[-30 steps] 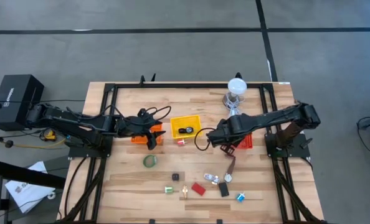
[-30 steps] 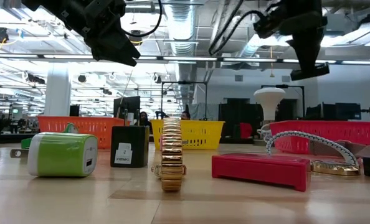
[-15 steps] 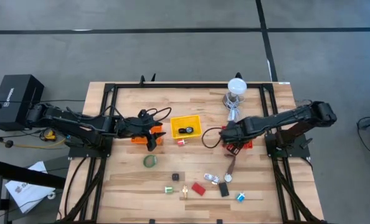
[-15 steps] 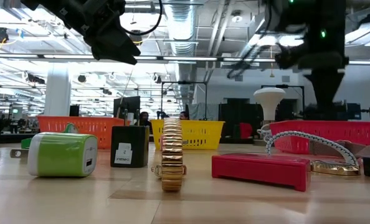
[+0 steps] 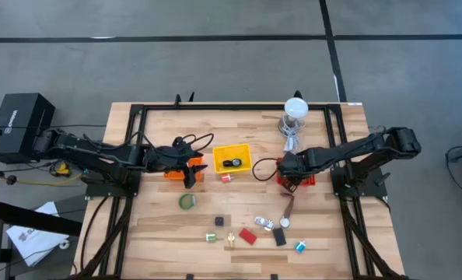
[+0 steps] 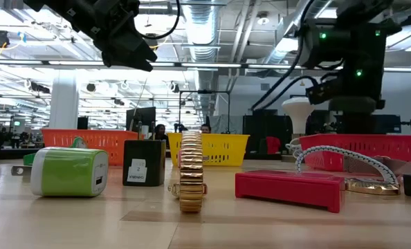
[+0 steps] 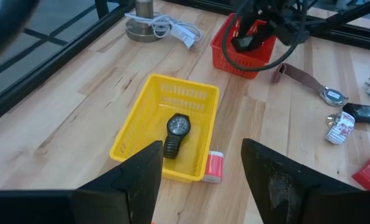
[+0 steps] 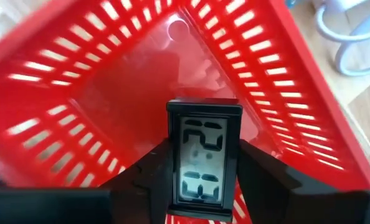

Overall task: Pick & Place Office items
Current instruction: Put the black digital clock into the red bin, then put the green charging adapter into the orange bin

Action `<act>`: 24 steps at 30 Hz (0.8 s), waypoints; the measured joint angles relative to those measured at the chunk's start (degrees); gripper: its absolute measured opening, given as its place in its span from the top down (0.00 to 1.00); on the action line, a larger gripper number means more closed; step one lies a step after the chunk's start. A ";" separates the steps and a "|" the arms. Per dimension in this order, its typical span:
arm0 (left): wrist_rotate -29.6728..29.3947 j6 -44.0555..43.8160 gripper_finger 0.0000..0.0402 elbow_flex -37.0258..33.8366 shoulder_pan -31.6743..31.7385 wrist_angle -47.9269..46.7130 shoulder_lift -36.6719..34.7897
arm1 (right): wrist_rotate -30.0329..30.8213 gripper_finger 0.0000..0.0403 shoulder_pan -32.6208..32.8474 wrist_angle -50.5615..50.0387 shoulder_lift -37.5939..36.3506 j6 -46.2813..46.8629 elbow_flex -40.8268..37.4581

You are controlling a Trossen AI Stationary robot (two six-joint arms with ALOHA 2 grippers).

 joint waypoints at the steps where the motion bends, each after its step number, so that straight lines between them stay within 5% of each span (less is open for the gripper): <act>1: -0.01 0.00 0.47 0.00 0.00 0.00 0.00 | -0.07 0.61 -0.04 -0.12 0.47 -0.03 -0.01; 15: -0.02 0.00 0.47 0.00 0.00 0.50 0.00 | -5.66 0.47 -1.04 -1.36 5.46 -0.69 0.72; 24: 0.18 -0.02 0.47 0.00 0.00 1.94 0.00 | -5.61 0.45 -1.44 -6.79 4.90 -0.75 9.13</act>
